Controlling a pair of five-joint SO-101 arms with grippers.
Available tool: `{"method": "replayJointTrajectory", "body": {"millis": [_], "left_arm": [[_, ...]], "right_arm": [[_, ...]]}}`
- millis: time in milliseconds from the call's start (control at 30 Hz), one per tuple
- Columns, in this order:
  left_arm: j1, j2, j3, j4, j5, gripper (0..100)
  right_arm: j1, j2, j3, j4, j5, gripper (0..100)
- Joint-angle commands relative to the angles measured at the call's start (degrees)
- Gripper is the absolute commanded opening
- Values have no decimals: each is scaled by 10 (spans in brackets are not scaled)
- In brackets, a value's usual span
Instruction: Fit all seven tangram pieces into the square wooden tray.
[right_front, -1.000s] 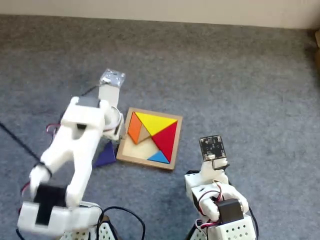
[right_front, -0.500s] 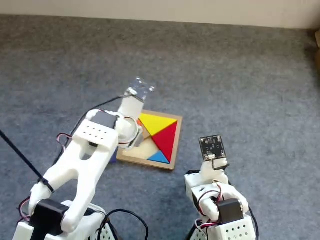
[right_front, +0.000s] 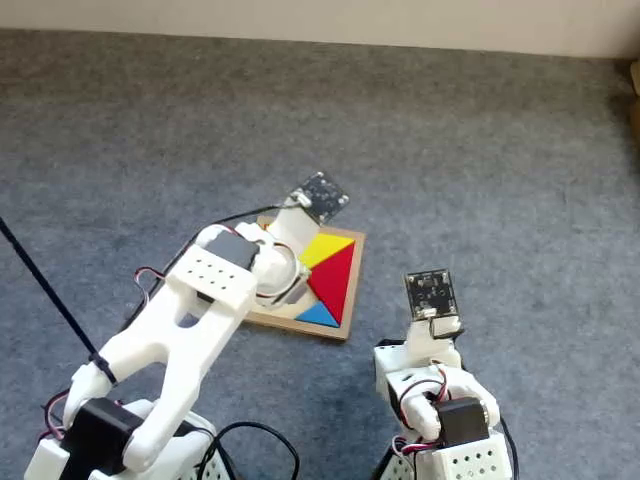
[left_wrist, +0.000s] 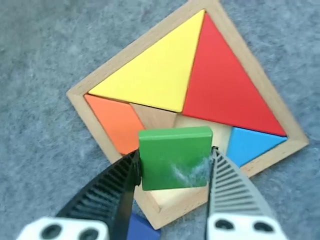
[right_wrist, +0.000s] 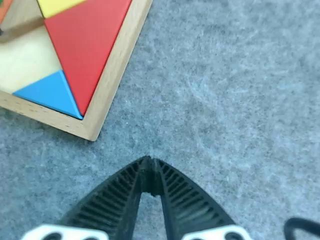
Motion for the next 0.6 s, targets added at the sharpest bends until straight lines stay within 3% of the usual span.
{"method": "replayJointTrajectory", "body": {"millis": [0,233,433,567], "left_arm": [[29,-22,10,-22,-5,60],[28,-22,23,-39,-26,67],[26,-22,26,-35,-4,234],[25,-22,24,-34,23,245]], "right_arm": [[9,-9,65,2,5,10],[9,-10,65,2,5,10],[9,-10,65,2,5,10],[9,-10,65,2,5,10]]}}
